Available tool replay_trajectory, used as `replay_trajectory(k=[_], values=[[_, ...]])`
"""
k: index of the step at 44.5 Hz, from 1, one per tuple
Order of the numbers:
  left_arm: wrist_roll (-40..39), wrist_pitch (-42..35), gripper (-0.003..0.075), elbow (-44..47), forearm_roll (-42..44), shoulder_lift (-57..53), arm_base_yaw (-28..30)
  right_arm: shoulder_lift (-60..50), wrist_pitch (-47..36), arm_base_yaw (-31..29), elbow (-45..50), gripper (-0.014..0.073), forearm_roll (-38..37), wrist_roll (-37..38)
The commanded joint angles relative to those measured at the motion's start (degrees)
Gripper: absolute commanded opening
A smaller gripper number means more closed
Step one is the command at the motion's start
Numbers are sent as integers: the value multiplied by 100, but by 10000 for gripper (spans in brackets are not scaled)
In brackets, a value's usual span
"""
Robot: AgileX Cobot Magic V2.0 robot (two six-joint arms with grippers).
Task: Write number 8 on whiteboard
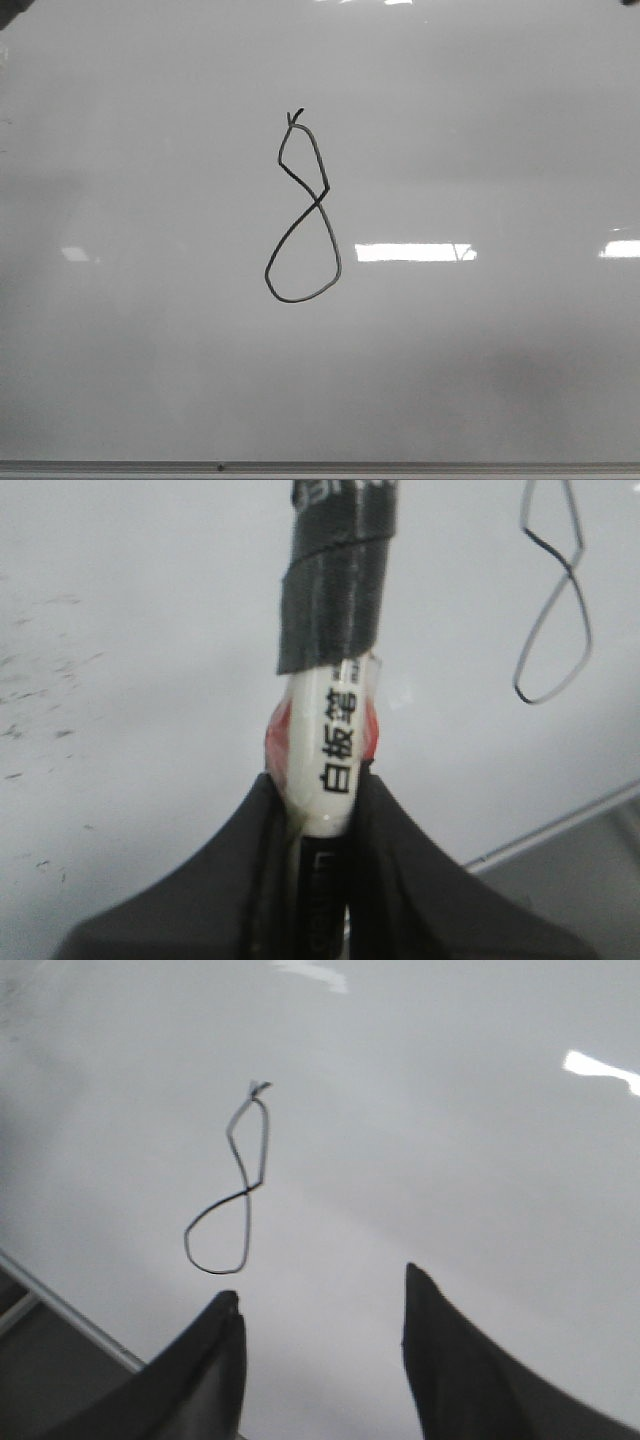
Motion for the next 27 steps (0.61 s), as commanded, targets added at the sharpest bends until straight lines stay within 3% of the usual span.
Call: replay_trajectory(k=[1,14,27], values=[[-100,-838,-19,135,-565,-65,294,-652,-726,-397,509,255,117,368],[-100,-2761,-19,1001,-757,-26,355,-2032,-737,-740,1338,-71,117,368],[-100,-4154,-19,1074,-757,918,151,-2127,-700,-740,1366,-68,117,368]])
